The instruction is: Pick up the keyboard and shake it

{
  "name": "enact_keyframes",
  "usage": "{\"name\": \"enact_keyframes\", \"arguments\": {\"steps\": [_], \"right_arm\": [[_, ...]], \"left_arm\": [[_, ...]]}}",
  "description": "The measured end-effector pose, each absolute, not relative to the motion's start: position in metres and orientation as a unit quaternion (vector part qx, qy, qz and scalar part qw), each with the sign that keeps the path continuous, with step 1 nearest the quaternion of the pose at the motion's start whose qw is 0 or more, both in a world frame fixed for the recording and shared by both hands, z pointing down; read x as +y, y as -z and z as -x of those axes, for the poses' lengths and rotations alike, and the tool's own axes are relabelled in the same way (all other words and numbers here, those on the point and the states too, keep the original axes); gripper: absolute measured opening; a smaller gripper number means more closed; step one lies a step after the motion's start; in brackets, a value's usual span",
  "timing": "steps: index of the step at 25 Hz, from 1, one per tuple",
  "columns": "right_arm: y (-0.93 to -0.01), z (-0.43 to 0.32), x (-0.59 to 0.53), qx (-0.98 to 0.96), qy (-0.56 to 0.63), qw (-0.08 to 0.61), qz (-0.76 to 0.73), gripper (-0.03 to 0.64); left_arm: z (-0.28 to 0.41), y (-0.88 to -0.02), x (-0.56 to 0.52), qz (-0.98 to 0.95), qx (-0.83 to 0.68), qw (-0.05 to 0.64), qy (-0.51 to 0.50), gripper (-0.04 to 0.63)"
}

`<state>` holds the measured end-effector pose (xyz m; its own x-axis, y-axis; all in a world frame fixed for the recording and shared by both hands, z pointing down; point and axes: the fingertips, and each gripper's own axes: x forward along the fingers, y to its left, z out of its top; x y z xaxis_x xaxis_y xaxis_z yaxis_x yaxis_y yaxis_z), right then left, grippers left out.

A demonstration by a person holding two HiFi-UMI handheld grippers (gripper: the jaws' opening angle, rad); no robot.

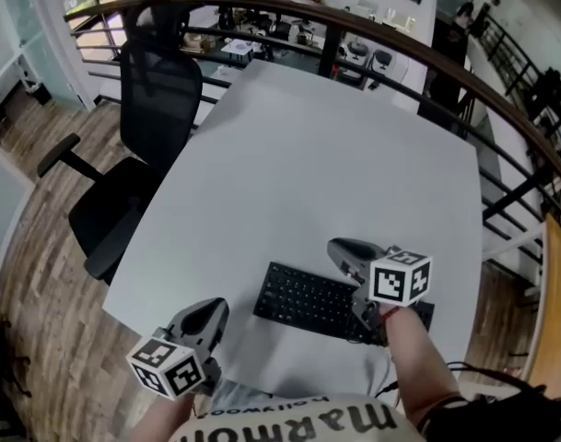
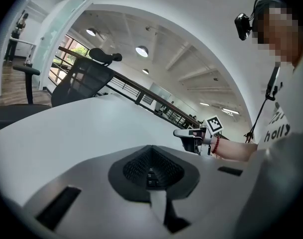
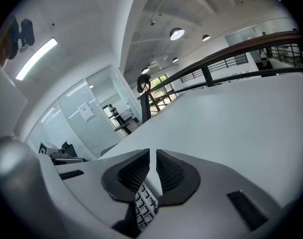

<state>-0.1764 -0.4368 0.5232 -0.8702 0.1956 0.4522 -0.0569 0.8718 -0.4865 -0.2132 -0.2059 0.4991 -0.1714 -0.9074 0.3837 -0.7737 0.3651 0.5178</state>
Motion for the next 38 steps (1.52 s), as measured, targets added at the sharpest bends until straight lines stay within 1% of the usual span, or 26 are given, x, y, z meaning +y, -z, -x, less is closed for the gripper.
{"name": "enact_keyframes", "arguments": {"steps": [1,2,3,4,5,6,10,12,21,29,30,31,34,38], "right_arm": [[-0.53,0.179,-0.436,-0.932,-0.245,0.264,0.042,0.046],[-0.537,0.181,-0.434,-0.929,-0.239,0.279,0.051,0.07],[-0.545,0.183,-0.431,-0.924,-0.236,0.295,0.063,0.13],[-0.553,0.183,-0.427,-0.917,-0.233,0.314,0.076,0.166],[-0.561,0.183,-0.424,-0.911,-0.229,0.332,0.088,0.184],[-0.568,0.183,-0.421,-0.905,-0.222,0.35,0.1,0.189],[-0.59,0.172,-0.407,-0.871,-0.192,0.42,0.167,0.187],[-0.596,0.166,-0.399,-0.851,-0.193,0.442,0.207,0.187],[-0.616,0.156,-0.387,-0.804,-0.204,0.49,0.267,0.19],[-0.627,0.151,-0.382,-0.79,-0.202,0.512,0.269,0.19],[-0.627,0.151,-0.381,-0.786,-0.205,0.515,0.272,0.187],[-0.627,0.15,-0.379,-0.782,-0.207,0.518,0.277,0.152],[-0.622,0.151,-0.374,-0.782,-0.179,0.519,0.294,0.102],[-0.616,0.15,-0.374,-0.787,-0.15,0.524,0.291,0.097]], "left_arm": [[0.215,-0.501,-0.206,-0.555,-0.757,0.33,0.101,0.002],[0.216,-0.503,-0.206,-0.555,-0.756,0.333,0.102,0.002],[0.218,-0.505,-0.206,-0.554,-0.755,0.335,0.103,0.002],[0.219,-0.507,-0.206,-0.553,-0.755,0.338,0.104,0.002],[0.221,-0.508,-0.206,-0.552,-0.754,0.34,0.106,0.002],[0.222,-0.509,-0.206,-0.552,-0.753,0.343,0.107,0.002],[0.221,-0.514,-0.209,-0.554,-0.746,0.354,0.106,0.002],[0.22,-0.517,-0.211,-0.556,-0.742,0.358,0.108,0.002],[0.223,-0.525,-0.21,-0.552,-0.741,0.367,0.105,0.002],[0.225,-0.527,-0.211,-0.555,-0.741,0.364,0.105,0.002],[0.225,-0.527,-0.212,-0.555,-0.74,0.364,0.105,0.002],[0.225,-0.527,-0.212,-0.556,-0.74,0.364,0.105,0.002],[0.224,-0.526,-0.214,-0.559,-0.739,0.362,0.105,0.002],[0.223,-0.522,-0.215,-0.561,-0.739,0.358,0.104,0.002]]}}
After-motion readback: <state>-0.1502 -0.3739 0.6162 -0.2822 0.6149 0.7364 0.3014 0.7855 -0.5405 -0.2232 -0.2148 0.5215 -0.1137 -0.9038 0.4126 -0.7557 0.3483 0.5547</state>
